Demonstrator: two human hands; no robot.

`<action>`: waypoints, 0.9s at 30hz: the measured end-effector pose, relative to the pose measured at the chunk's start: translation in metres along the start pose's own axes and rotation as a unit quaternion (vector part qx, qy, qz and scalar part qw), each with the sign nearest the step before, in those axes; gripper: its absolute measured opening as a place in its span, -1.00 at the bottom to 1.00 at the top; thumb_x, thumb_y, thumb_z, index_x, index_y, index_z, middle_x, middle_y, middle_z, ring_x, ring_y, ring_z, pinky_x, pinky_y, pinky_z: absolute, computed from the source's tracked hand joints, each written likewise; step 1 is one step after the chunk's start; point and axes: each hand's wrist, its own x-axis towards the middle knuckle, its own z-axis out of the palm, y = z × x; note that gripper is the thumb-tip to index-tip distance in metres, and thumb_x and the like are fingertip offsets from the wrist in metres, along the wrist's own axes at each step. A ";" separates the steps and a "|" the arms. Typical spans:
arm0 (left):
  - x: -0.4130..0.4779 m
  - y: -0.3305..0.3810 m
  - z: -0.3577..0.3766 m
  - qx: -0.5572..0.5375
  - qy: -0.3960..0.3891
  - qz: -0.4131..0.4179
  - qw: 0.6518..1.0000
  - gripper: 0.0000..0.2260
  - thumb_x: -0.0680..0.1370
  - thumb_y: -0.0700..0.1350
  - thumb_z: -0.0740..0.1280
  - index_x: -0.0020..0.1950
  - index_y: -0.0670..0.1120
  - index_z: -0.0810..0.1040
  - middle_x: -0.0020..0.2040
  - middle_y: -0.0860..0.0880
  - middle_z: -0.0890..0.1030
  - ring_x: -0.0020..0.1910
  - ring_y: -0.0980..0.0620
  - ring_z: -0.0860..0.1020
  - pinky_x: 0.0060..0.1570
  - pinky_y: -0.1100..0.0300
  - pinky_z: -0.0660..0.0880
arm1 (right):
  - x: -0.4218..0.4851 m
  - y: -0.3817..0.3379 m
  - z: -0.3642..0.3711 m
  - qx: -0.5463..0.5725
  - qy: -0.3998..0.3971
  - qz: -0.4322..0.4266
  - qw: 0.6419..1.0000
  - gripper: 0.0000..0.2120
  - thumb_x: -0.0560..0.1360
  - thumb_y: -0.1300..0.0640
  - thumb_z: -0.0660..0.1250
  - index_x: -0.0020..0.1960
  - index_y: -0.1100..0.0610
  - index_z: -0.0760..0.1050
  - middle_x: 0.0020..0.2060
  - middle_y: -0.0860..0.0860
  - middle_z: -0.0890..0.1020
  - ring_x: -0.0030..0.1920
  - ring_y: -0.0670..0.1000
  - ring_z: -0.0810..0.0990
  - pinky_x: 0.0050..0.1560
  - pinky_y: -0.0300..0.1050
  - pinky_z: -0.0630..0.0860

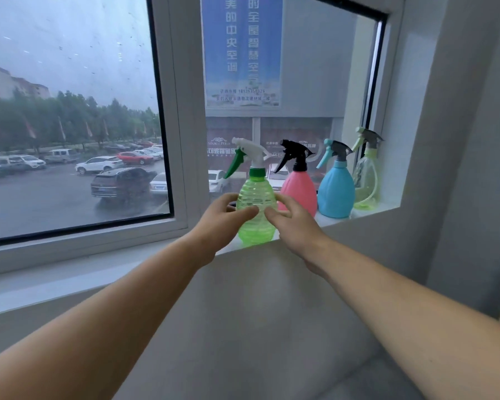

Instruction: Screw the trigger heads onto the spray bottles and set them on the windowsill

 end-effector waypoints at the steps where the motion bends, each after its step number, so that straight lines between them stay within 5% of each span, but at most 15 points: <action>1: 0.003 -0.004 0.000 0.006 0.003 0.000 1.000 -0.61 0.39 0.04 0.46 0.21 0.02 0.63 0.14 -0.17 0.70 0.16 -0.14 0.69 0.33 -0.14 0.55 | 0.005 0.004 0.003 -0.002 0.001 0.002 1.000 -0.52 0.57 -0.01 0.29 0.47 -0.09 0.32 0.25 0.09 0.59 0.13 -0.02 0.62 -0.07 -0.27 0.49; 8: 0.024 -0.021 0.002 0.015 0.026 0.020 0.999 -0.62 0.58 -0.12 0.43 0.39 -0.05 0.51 0.01 -0.09 0.64 0.03 -0.10 0.68 0.13 0.05 0.62 | 0.020 0.019 0.011 -0.039 0.010 -0.003 0.999 -0.47 0.56 0.03 0.32 0.50 -0.08 0.29 0.27 0.04 0.57 0.26 0.05 0.56 0.27 0.00 0.50; 11: 0.027 -0.024 0.003 0.022 0.030 0.026 0.999 -0.69 0.60 -0.12 0.40 0.35 0.00 0.53 -0.02 -0.02 0.64 -0.04 0.01 0.64 -0.11 0.23 0.52 | 0.026 0.022 0.014 -0.045 0.014 -0.003 0.999 -0.46 0.52 0.01 0.33 0.48 -0.09 0.31 0.25 0.06 0.60 0.23 0.06 0.59 0.28 0.08 0.51; 18: 0.034 -0.026 0.006 0.026 0.035 0.036 0.998 -0.76 0.63 -0.13 0.35 0.27 0.11 0.53 -0.10 0.02 0.67 -0.27 0.15 0.63 -0.30 0.35 0.47 | 0.035 0.026 0.018 -0.054 0.012 0.008 0.998 -0.32 0.41 -0.10 0.31 0.51 -0.15 0.23 0.35 0.09 0.55 0.31 0.09 0.56 0.33 0.13 0.48; 21: 0.039 -0.028 0.006 0.036 0.037 0.038 0.998 -0.76 0.63 -0.15 0.34 0.26 0.10 0.54 -0.14 0.04 0.66 -0.46 0.30 0.59 -0.44 0.46 0.42 | 0.033 0.023 0.016 -0.052 0.011 0.016 0.998 -0.29 0.51 -0.01 0.32 0.58 -0.10 0.10 0.38 0.03 0.50 0.34 0.05 0.52 0.37 0.07 0.43; 27: 0.031 -0.022 0.006 0.033 0.071 0.007 0.997 -0.35 0.61 0.00 0.39 0.65 -0.03 0.19 0.03 0.02 0.62 -0.14 0.13 0.58 0.08 0.14 0.46 | 0.025 0.022 0.009 -0.068 0.029 0.011 0.997 -0.33 0.56 -0.01 0.31 0.58 -0.06 0.09 0.39 0.08 0.46 0.34 0.06 0.48 0.36 0.02 0.41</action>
